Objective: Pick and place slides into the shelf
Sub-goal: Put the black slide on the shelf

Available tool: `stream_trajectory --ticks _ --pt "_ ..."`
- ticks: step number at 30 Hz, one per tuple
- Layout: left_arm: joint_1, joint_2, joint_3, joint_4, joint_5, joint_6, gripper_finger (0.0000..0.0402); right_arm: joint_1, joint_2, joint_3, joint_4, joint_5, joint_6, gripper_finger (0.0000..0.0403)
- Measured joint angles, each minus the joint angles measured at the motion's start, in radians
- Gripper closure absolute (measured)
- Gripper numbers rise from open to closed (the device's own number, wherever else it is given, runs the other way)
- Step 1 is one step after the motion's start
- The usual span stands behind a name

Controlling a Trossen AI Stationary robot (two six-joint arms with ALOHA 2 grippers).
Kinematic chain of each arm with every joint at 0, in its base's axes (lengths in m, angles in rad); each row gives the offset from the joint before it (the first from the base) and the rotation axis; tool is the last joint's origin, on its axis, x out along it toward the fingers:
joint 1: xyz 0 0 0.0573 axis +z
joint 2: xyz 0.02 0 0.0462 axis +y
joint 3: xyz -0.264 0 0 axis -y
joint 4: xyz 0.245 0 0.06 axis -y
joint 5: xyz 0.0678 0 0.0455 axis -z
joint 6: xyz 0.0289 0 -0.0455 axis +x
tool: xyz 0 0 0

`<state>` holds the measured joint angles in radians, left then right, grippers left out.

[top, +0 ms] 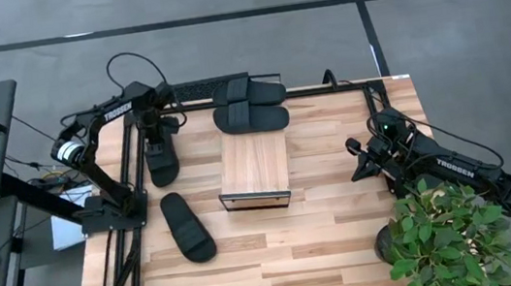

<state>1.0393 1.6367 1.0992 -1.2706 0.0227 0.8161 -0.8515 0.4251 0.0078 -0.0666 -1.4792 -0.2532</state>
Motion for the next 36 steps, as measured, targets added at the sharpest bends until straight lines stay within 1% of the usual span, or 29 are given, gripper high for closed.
stream_trajectory --ticks 7,13,15,25,31,36 --pt "0.032 0.000 -0.010 -0.008 0.002 -0.008 0.0313 0.000 0.000 0.000 0.000 0.000 0.000 0.0403" --pt "0.045 0.000 -0.013 -0.004 0.095 -0.012 0.0313 0.000 0.000 0.000 0.000 0.000 0.000 0.0403" --pt "0.044 0.000 -0.013 -0.003 0.110 -0.013 0.0313 0.000 0.000 0.000 0.000 0.000 0.000 0.0403" --pt "0.043 0.000 -0.015 -0.006 0.147 -0.051 0.0313 0.000 0.000 0.000 0.000 0.000 0.000 0.0403" --pt "0.043 0.000 -0.064 0.024 0.154 -0.095 0.0313 0.000 0.000 0.000 0.000 0.000 0.000 0.0403" --pt "0.043 0.000 -0.079 0.036 0.155 -0.073 0.0314 0.000 0.000 0.000 0.000 0.000 0.000 0.0403"
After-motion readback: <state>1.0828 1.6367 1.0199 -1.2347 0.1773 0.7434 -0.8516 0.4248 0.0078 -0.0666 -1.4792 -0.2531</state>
